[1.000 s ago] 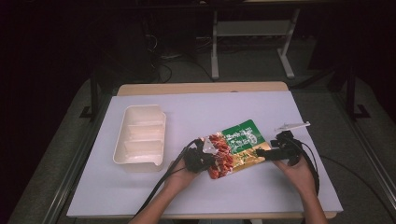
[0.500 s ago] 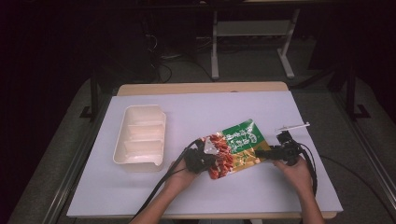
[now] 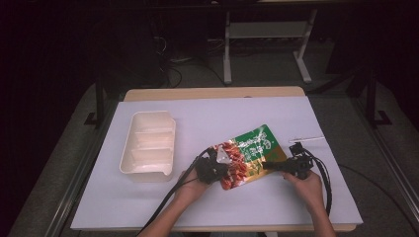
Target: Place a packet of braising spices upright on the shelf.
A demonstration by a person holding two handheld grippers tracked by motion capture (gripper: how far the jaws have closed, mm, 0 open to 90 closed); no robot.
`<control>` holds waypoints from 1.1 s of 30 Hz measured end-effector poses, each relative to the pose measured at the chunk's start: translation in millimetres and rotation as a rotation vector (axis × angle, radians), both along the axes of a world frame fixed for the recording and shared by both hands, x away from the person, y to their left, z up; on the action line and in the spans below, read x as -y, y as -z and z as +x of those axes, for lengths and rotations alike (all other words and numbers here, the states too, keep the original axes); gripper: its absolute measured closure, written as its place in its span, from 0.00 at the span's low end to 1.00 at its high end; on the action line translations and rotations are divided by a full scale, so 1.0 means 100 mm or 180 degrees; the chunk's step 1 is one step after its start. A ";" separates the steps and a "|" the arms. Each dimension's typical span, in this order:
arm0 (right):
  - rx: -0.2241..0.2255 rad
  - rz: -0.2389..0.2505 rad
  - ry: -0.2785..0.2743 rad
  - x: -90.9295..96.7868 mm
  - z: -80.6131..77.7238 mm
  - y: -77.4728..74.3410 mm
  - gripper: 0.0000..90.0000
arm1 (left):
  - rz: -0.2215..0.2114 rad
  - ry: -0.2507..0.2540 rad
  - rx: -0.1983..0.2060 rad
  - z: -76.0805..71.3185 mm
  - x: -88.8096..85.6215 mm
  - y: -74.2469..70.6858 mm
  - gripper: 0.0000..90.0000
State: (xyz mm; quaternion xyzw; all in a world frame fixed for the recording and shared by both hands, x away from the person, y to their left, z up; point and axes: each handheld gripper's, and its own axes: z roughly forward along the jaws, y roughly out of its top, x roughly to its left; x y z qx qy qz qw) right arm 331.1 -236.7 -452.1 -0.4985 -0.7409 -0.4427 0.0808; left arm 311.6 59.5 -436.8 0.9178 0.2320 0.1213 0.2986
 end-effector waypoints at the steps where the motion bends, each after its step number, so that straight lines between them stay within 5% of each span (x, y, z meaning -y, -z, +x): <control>1: 0.0008 -0.0019 0.0011 -0.02 -0.01 0.00 0.60 | 0.0003 0.0001 0.0007 0.00 0.00 0.00 1.00; 11: 0.0124 -0.0020 0.0286 -0.22 0.05 0.03 0.63 | 0.0008 0.0010 0.0016 0.00 0.01 0.00 1.00; 18: 0.0165 -0.0218 0.0449 -0.36 0.06 0.03 0.81 | -0.0011 0.0012 0.0043 -0.02 0.01 0.01 1.00; 22: 0.0229 -0.0201 0.0426 -0.37 0.05 0.01 0.94 | -0.0036 0.0018 0.0058 -0.02 0.00 0.02 0.99; 28: 0.0282 -0.0069 0.0404 -0.35 0.05 -0.04 0.98 | -0.0063 0.0023 0.0037 -0.05 -0.03 -0.01 0.85; 33: 0.0341 -0.0098 0.0373 -0.37 0.04 -0.11 0.99 | -0.0223 0.0067 0.0060 -0.11 -0.10 -0.10 0.79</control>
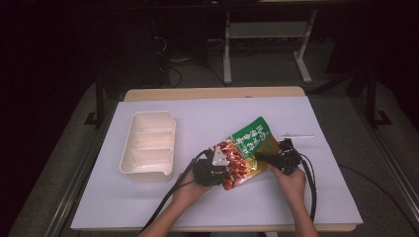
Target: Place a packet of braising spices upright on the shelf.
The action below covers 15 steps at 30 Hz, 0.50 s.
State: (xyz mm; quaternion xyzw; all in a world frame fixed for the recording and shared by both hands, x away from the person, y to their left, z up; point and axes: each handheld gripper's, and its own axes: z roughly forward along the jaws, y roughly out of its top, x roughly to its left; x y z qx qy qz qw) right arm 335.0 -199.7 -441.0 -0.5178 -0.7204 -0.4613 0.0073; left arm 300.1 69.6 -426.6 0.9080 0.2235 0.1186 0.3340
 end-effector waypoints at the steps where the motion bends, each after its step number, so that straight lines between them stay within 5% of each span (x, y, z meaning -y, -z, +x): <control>1: 0.0044 -0.0013 -0.0023 -0.01 0.00 -0.05 0.99 | -0.0102 0.0007 -0.0006 -0.03 -0.04 -0.04 0.78; 10: 0.0306 -0.0140 -0.0205 -0.09 -0.03 -0.32 1.00 | -0.0362 0.0073 -0.0037 -0.17 -0.25 -0.16 0.72; 15: 0.0384 -0.0160 -0.0285 -0.13 -0.04 -0.44 1.00 | -0.0375 0.0126 0.0000 -0.27 -0.33 -0.22 0.68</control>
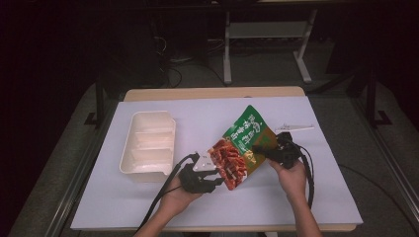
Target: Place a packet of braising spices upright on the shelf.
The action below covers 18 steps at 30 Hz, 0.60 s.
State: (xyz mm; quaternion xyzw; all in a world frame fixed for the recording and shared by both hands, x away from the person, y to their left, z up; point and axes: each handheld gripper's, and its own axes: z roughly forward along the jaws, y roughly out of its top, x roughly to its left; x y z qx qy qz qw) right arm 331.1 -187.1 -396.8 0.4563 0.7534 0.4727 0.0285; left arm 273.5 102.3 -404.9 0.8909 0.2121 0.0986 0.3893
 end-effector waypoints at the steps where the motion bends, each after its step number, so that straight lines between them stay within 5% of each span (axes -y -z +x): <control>1: 0.0052 0.0004 -0.0040 -0.02 -0.01 -0.07 1.00 | -0.0034 -0.0004 0.0000 -0.03 -0.04 -0.01 0.65; 10: 0.0227 -0.0176 -0.0215 -0.13 -0.05 -0.40 1.00 | -0.0173 0.0067 0.0010 -0.19 -0.17 -0.02 0.54; 18: 0.0360 -0.0300 -0.0315 -0.17 -0.09 -0.52 1.00 | -0.0225 0.0197 0.0038 -0.35 -0.22 -0.03 0.50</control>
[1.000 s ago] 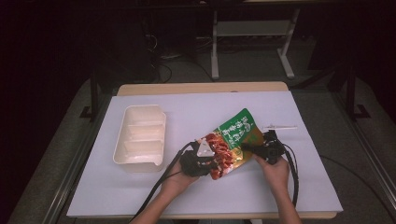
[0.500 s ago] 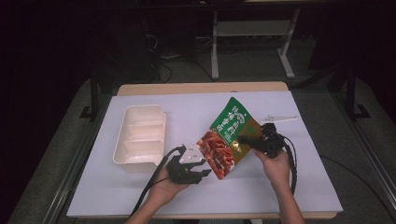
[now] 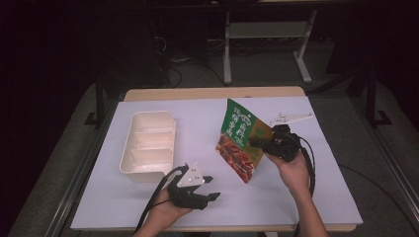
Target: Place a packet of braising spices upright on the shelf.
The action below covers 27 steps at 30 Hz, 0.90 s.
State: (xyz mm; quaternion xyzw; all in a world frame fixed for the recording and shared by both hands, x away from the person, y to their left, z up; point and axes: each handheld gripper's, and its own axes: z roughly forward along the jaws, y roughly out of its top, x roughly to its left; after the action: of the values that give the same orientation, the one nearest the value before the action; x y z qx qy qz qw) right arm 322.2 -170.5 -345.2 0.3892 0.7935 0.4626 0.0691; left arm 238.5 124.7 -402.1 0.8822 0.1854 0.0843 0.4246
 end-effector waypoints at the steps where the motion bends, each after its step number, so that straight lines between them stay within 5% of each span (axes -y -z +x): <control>1: -0.0006 -0.0018 -0.0002 0.00 -0.01 -0.01 1.00 | 0.0002 0.0026 0.0040 -0.02 -0.01 0.00 0.49; 27: 0.0257 -0.0223 -0.0256 -0.13 -0.05 -0.37 1.00 | -0.0049 0.0117 0.0047 -0.42 -0.26 0.20 0.35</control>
State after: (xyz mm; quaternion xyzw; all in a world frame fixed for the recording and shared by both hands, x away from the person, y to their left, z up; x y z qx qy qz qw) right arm 317.1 -157.5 -308.0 0.3354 0.8208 0.4523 0.0960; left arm 196.1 150.9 -421.8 0.8815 0.1666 0.0815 0.4342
